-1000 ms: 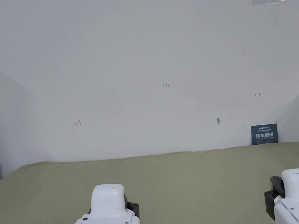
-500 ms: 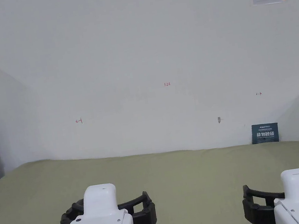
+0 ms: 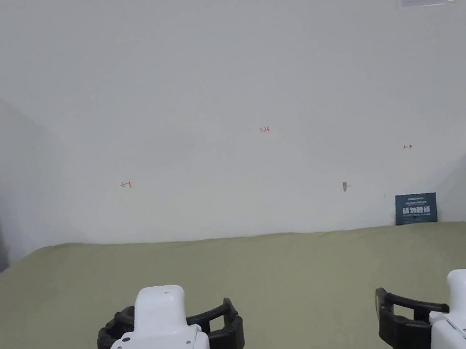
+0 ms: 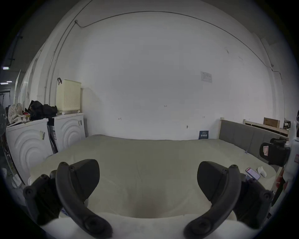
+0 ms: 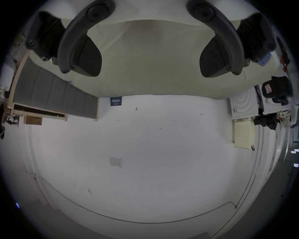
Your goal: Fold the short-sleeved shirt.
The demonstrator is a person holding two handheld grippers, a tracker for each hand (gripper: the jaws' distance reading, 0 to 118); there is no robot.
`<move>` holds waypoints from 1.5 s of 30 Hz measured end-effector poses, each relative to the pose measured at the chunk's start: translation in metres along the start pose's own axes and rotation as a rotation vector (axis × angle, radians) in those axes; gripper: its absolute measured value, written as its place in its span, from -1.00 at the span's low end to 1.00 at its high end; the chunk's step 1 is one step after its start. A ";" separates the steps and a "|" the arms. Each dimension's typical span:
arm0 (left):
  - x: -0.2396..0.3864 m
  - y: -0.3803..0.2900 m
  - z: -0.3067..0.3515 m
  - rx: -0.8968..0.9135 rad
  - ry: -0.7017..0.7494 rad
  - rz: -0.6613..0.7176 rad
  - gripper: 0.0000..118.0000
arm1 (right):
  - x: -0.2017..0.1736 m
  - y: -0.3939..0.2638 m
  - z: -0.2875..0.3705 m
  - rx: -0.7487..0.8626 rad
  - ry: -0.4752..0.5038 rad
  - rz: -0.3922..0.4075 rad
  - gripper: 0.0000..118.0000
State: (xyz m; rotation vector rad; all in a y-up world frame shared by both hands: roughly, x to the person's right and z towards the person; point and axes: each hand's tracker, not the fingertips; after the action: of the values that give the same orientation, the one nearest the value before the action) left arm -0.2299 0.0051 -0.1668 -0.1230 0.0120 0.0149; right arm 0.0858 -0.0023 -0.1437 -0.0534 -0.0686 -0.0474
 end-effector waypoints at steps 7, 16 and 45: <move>-0.006 -0.023 -0.010 -0.018 -0.007 0.024 1.00 | -0.004 -0.006 -0.001 0.016 0.044 0.006 0.99; -0.004 -0.026 -0.008 -0.016 -0.049 0.014 1.00 | -0.003 -0.012 -0.001 0.035 0.082 -0.023 0.99; -0.006 -0.019 -0.011 -0.040 -0.065 0.058 1.00 | 0.009 0.002 0.001 0.054 0.069 -0.131 1.00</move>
State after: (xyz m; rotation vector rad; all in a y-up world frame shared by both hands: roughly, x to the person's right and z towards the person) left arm -0.2358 -0.0149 -0.1749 -0.1621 -0.0502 0.0767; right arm 0.0951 -0.0003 -0.1426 0.0067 -0.0043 -0.1779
